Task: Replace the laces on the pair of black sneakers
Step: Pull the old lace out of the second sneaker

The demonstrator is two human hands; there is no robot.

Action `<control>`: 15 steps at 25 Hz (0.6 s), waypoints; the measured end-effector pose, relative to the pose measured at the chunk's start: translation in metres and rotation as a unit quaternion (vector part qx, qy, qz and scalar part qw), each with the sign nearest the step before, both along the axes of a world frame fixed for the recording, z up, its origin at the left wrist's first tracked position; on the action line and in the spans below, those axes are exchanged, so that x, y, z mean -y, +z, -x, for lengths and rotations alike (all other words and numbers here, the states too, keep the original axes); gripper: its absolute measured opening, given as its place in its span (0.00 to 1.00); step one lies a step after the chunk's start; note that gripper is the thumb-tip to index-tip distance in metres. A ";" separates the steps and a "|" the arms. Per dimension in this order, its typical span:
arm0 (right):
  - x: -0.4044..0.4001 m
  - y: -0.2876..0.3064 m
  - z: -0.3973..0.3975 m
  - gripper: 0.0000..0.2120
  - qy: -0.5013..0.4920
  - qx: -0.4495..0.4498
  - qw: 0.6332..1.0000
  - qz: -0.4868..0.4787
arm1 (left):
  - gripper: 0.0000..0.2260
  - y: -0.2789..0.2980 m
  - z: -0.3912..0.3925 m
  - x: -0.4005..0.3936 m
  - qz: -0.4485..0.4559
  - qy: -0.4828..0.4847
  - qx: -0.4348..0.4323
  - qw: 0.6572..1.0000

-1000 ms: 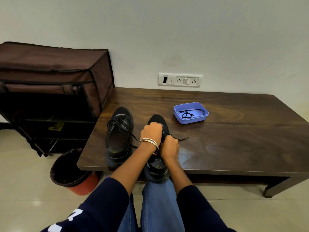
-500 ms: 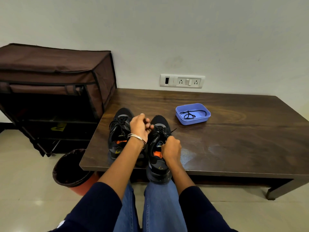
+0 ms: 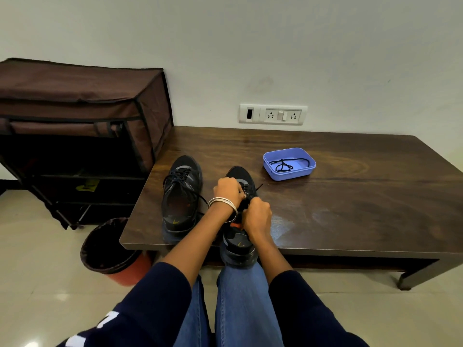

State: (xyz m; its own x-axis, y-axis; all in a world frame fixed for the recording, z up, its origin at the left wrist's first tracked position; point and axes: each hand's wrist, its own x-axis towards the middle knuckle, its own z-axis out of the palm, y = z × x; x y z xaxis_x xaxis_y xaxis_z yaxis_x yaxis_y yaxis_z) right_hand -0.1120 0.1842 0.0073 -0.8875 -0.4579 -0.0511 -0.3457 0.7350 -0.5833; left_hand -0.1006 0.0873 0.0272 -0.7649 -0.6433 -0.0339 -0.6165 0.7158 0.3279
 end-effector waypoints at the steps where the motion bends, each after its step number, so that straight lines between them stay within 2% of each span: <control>1: -0.001 0.001 0.000 0.07 -0.003 0.003 1.000 0.000 | 0.11 0.001 0.000 -0.004 -0.008 -0.001 0.004 1.000; 2: -0.001 0.000 0.000 0.08 -0.006 0.003 1.000 0.002 | 0.11 -0.001 -0.001 -0.005 -0.041 -0.002 -0.011 0.999; 3: -0.001 0.000 -0.001 0.08 -0.010 0.002 1.000 0.004 | 0.10 -0.004 -0.003 -0.004 -0.116 0.011 -0.058 0.992; 4: -0.001 0.001 -0.001 0.08 -0.014 0.001 1.000 0.005 | 0.09 -0.007 -0.007 -0.001 -0.241 0.047 -0.133 0.960; 5: -0.001 0.002 -0.001 0.08 -0.018 -0.003 1.000 0.006 | 0.10 -0.010 -0.012 0.001 -0.379 0.083 -0.214 0.897; 6: 0.000 0.001 -0.001 0.08 -0.017 -0.008 1.000 0.006 | 0.12 -0.015 -0.020 0.002 -0.472 0.108 -0.269 0.832; 7: 0.001 0.000 0.000 0.07 -0.013 -0.012 1.000 0.005 | 0.13 -0.021 -0.025 0.001 -0.528 0.112 -0.307 0.784; 9: 0.002 0.000 -0.001 0.08 -0.001 -0.015 1.000 -0.001 | 0.14 -0.031 -0.029 0.002 -0.594 0.128 -0.362 0.707; 13: 0.002 -0.001 0.001 0.07 0.007 -0.033 0.999 -0.006 | 0.14 -0.030 -0.026 0.013 -0.660 0.204 -0.420 0.588; 14: 0.003 -0.003 0.002 0.07 0.009 -0.034 0.999 -0.010 | 0.13 -0.028 -0.026 0.016 -0.649 0.231 -0.423 0.588; 15: 0.004 -0.004 0.002 0.07 0.012 -0.033 0.999 -0.014 | 0.12 -0.026 -0.027 0.016 -0.615 0.247 -0.412 0.626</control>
